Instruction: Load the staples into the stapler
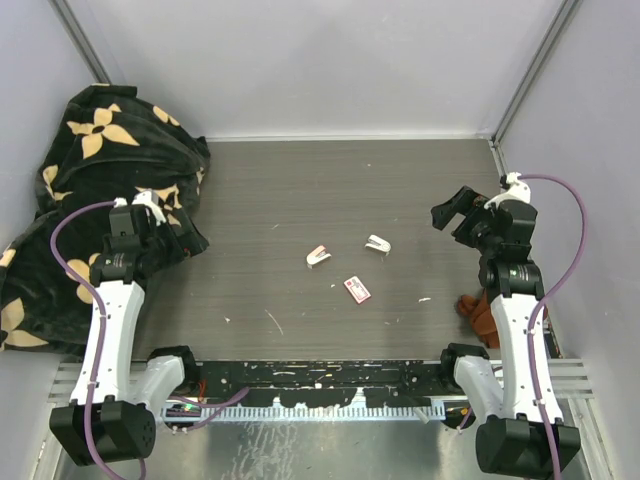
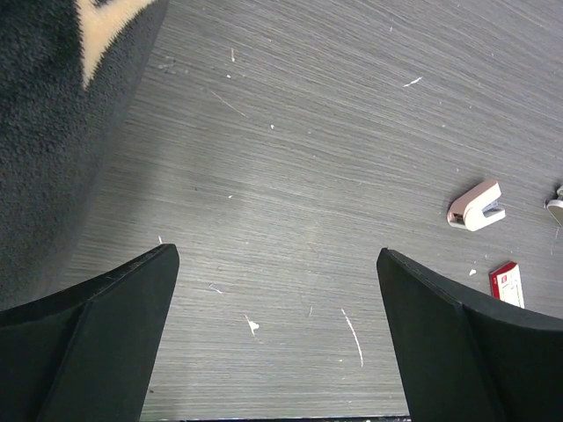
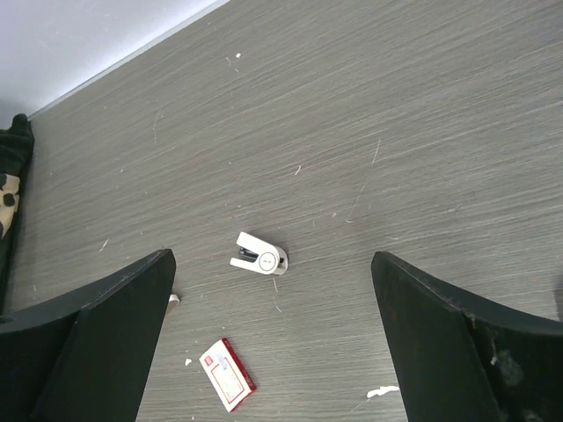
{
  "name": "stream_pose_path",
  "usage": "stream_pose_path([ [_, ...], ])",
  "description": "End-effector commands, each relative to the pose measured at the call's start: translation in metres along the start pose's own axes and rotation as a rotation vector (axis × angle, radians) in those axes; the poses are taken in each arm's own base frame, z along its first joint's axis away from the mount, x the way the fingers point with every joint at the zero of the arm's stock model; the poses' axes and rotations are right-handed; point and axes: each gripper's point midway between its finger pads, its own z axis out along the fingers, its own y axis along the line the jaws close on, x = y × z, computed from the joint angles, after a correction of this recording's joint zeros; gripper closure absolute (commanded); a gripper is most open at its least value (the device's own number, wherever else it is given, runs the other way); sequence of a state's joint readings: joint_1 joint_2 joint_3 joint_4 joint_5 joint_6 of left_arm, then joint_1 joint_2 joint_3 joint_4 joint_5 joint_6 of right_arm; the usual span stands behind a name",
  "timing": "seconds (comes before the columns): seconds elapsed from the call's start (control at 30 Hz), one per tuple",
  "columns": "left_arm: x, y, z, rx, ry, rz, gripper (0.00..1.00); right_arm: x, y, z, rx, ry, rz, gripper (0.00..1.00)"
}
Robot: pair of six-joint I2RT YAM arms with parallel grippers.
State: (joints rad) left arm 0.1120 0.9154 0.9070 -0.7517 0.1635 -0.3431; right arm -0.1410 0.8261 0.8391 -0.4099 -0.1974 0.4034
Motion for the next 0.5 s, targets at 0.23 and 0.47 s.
stream_pose_path([
  [0.23, -0.021, -0.016, -0.004, 0.064, -0.060, 0.015, 0.02, -0.019, 0.040, -0.016, -0.215, -0.101, -0.117, 0.00],
  [0.47, -0.021, -0.092, -0.012, 0.282, -0.024, 0.178, 0.01, 0.015, 0.079, -0.013, -0.374, 0.004, -0.228, 0.08],
])
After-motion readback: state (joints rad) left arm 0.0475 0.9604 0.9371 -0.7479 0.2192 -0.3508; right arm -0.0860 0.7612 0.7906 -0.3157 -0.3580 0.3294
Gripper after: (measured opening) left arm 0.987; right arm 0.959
